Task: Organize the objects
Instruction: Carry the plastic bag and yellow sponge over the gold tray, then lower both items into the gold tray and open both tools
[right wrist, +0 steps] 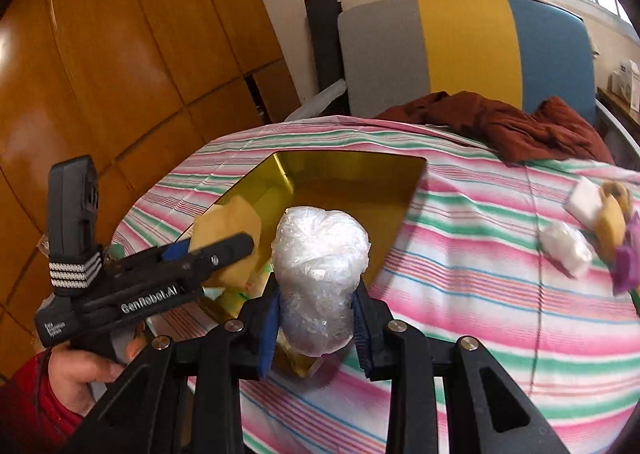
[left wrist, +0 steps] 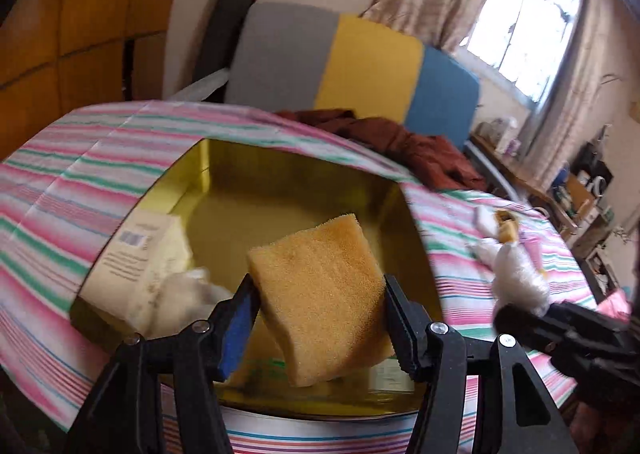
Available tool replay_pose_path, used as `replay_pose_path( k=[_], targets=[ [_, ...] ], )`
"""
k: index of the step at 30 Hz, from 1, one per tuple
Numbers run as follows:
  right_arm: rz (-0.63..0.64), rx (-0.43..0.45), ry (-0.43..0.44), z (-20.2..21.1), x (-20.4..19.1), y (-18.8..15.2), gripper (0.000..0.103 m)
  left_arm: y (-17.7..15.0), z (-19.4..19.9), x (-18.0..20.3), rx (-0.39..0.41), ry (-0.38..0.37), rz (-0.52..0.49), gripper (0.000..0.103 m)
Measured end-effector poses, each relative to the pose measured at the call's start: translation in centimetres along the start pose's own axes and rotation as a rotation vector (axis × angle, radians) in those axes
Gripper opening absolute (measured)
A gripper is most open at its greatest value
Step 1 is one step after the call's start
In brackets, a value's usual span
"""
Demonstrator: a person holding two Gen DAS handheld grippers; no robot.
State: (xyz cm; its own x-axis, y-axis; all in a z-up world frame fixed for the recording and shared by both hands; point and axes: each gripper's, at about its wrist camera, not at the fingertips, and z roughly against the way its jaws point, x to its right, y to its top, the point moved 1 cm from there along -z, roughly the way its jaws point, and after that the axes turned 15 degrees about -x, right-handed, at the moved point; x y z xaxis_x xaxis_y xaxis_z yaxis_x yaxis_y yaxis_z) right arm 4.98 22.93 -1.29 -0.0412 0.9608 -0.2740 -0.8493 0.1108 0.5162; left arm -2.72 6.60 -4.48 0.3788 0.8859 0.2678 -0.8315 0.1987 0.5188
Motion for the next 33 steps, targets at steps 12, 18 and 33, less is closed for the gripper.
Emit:
replay_pose_path(
  k=[12, 18, 33],
  targets=[
    [-0.025, -0.090, -0.088, -5.4, 0.1, 3.7, 0.033, 0.5, -2.8, -2.6, -0.088, 0.078, -0.014, 0.062],
    [-0.077, -0.098, -0.119, -5.9, 1.1, 3.7, 0.048, 0.6, -3.5, -1.9, -0.088, 0.148, -0.061, 0.071],
    [-0.162, 0.002, -0.052, -1.7, 3.1, 1.6, 0.048, 1.1, 0.9, -4.1, 0.053, 0.060, 0.235, 0.103]
  ],
)
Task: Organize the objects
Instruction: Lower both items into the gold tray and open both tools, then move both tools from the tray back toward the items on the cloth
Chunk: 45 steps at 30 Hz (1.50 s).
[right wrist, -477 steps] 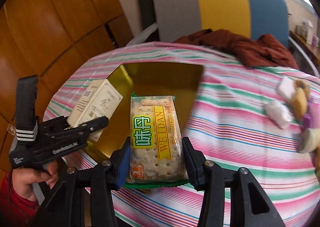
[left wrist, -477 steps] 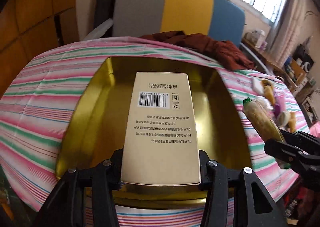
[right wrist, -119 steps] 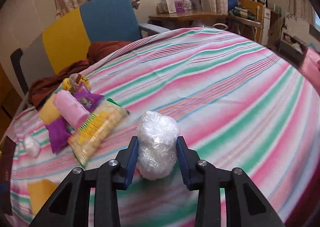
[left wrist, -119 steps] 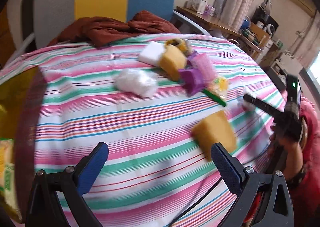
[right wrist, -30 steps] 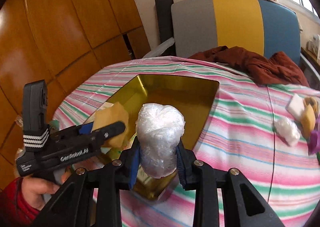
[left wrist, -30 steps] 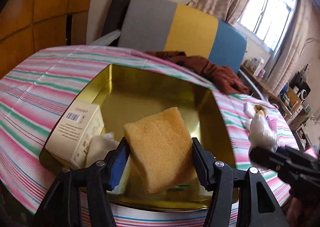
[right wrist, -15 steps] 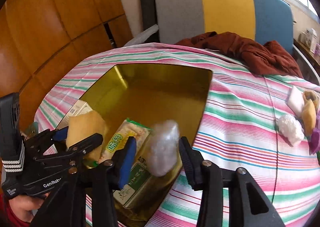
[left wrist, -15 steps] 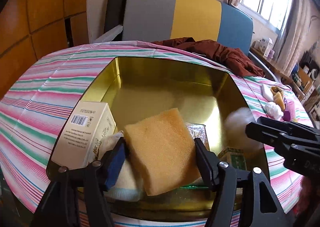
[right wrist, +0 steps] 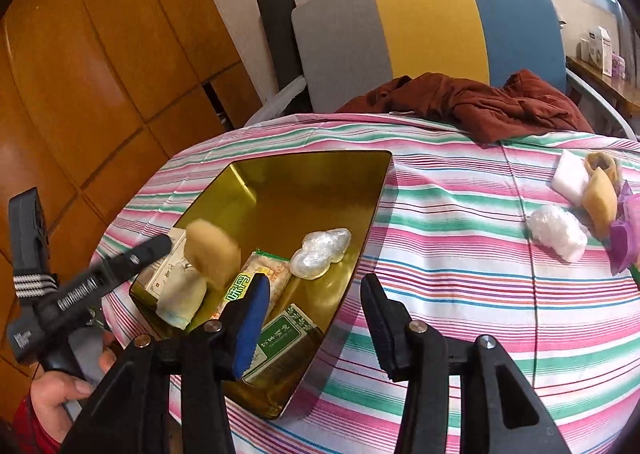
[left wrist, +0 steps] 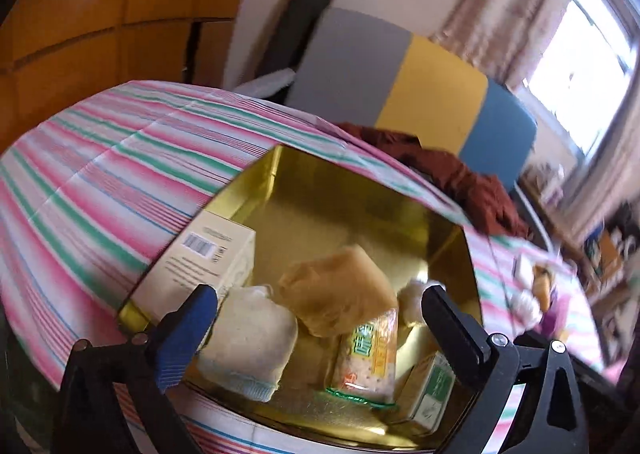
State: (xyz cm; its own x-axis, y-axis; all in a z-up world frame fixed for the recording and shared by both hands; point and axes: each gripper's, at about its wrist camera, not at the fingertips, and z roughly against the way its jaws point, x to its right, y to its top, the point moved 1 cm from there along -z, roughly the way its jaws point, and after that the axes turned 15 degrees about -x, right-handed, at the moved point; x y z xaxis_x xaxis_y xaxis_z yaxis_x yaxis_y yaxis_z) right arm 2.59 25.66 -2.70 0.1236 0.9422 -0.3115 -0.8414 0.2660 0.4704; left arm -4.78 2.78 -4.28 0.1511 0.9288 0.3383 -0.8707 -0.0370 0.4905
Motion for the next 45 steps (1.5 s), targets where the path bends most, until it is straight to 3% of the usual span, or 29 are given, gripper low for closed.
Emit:
replay_pose_path(
  k=[5, 11, 18, 34, 45],
  targets=[
    [-0.019, 0.009, 0.008, 0.6, 0.7, -0.3, 0.048, -0.1, 1.0, -1.0, 0.015, 0.008, 0.085, 0.103],
    [-0.039, 0.025, 0.006, 1.4, 1.9, -0.7, 0.048, -0.7, 1.4, -0.8, 0.011, 0.022, 0.105, 0.103],
    [-0.071, 0.034, -0.016, 2.4, 4.1, -1.3, 0.048, -1.6, 1.2, 1.9, -0.003, 0.040, 0.013, 0.103],
    [-0.152, 0.005, -0.079, 2.8, 9.4, -3.9, 0.048, -4.3, 0.4, 10.3, -0.076, -0.037, -0.192, 0.103],
    [-0.308, 0.016, -0.169, 4.2, 16.9, -7.0, 0.048, -7.1, -1.1, 16.1, -0.153, -0.065, -0.337, 0.103]
  ],
)
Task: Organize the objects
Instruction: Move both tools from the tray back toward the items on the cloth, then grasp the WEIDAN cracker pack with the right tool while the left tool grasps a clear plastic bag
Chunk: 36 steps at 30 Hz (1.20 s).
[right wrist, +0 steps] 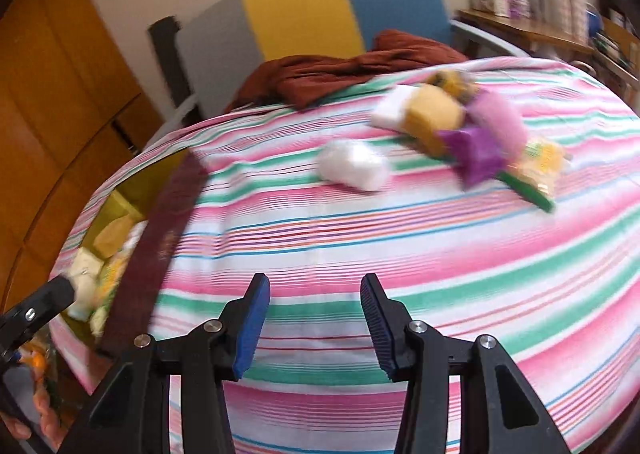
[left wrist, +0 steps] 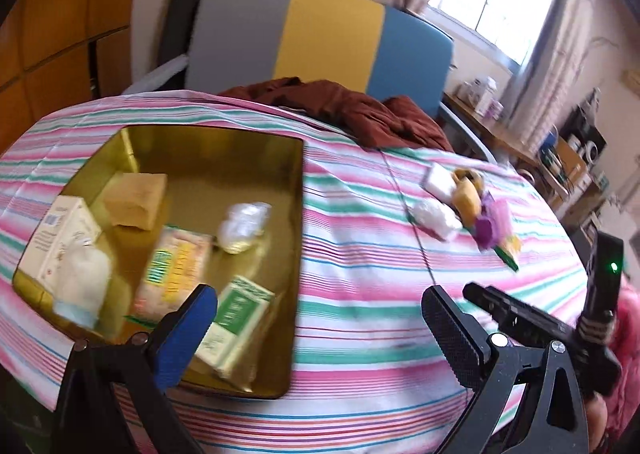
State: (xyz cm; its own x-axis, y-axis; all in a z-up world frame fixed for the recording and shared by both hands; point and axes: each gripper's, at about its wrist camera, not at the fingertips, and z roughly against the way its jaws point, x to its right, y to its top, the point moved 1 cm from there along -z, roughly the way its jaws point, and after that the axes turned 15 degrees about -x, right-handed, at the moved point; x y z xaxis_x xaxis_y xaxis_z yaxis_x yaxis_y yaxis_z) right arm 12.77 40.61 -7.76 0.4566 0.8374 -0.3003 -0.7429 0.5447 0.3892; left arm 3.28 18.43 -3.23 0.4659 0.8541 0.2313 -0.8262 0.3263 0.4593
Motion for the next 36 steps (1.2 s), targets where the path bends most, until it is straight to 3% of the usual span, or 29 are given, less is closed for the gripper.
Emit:
replay_pose_path(
  k=[5, 11, 18, 22, 28, 36],
  targets=[
    [-0.151, 0.043, -0.110, 0.6, 6.0, 0.9, 0.048, -0.4, -1.3, 2.4, -0.040, -0.012, -0.057, 0.103],
    [-0.320, 0.092, -0.175, 1.9, 12.3, 4.1, 0.048, -1.2, -2.7, 4.3, -0.085, -0.026, -0.081, 0.103],
    [-0.400, 0.082, -0.242, 0.3, 16.0, 8.8, 0.048, -1.4, -3.7, 5.3, -0.119, -0.015, -0.092, 0.103],
    [-0.413, 0.040, -0.276, -1.7, 17.0, 10.1, 0.050, -1.4, -4.0, 5.1, -0.129, -0.002, -0.089, 0.103],
    [-0.344, 0.047, -0.295, -2.4, 17.0, 10.4, 0.051, -1.1, -4.7, 5.5, -0.149, 0.010, -0.097, 0.103],
    [-0.295, 0.089, -0.258, -0.7, 18.7, 7.4, 0.048, 0.9, -7.0, 7.4, -0.171, -0.016, -0.103, 0.103]
  ],
)
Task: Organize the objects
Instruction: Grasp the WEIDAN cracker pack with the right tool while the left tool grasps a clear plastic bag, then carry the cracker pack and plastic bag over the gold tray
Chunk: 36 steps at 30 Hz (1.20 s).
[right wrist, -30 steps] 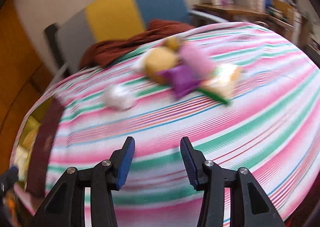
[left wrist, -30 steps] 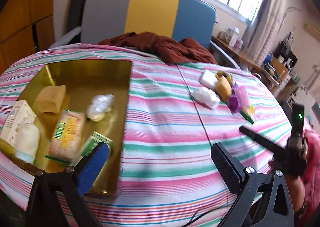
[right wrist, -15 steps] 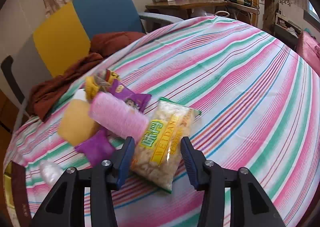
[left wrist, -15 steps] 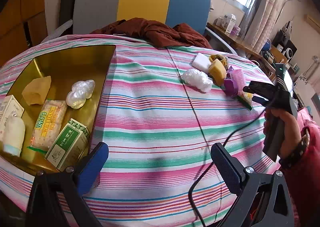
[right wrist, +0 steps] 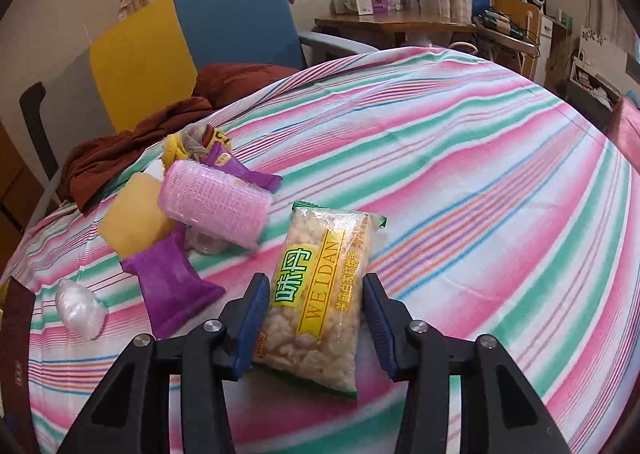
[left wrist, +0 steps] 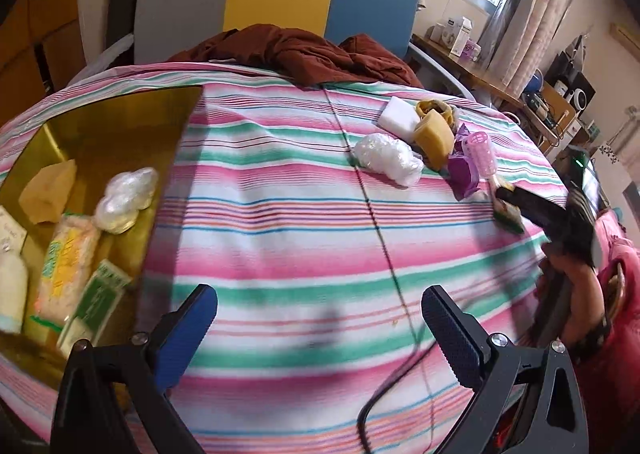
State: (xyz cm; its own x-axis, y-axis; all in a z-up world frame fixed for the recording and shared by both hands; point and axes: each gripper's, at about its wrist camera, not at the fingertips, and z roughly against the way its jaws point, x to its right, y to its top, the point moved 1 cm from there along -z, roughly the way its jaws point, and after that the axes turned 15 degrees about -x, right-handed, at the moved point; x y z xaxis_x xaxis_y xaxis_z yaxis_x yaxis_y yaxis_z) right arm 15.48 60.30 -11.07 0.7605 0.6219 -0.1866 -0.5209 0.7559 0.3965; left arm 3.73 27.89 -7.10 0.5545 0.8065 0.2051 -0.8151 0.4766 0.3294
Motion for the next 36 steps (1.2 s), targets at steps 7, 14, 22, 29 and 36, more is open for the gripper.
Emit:
replay_pose_path(
  k=[7, 14, 22, 29, 36],
  targets=[
    [0.004, 0.033, 0.012, 0.3, 0.6, -1.1, 0.048, 4.1, -2.8, 2.1, -0.016, -0.015, 0.053, 0.103],
    [0.003, 0.065, 0.019, 0.1, 0.8, -1.3, 0.048, 9.2, -5.9, 5.3, -0.017, -0.035, 0.095, 0.103],
    [0.004, 0.083, 0.023, 0.1, 1.0, -1.5, 0.048, 13.7, -10.5, 7.0, -0.066, 0.017, 0.082, 0.079],
    [0.001, 0.090, 0.032, 0.1, 1.3, -1.6, 0.048, 13.2, -10.5, 6.7, 0.034, 0.038, -0.035, 0.066],
    [0.003, 0.093, 0.026, 0.1, 1.1, -1.6, 0.048, 11.7, -9.9, 4.9, 0.087, -0.039, -0.054, 0.052]
  ],
)
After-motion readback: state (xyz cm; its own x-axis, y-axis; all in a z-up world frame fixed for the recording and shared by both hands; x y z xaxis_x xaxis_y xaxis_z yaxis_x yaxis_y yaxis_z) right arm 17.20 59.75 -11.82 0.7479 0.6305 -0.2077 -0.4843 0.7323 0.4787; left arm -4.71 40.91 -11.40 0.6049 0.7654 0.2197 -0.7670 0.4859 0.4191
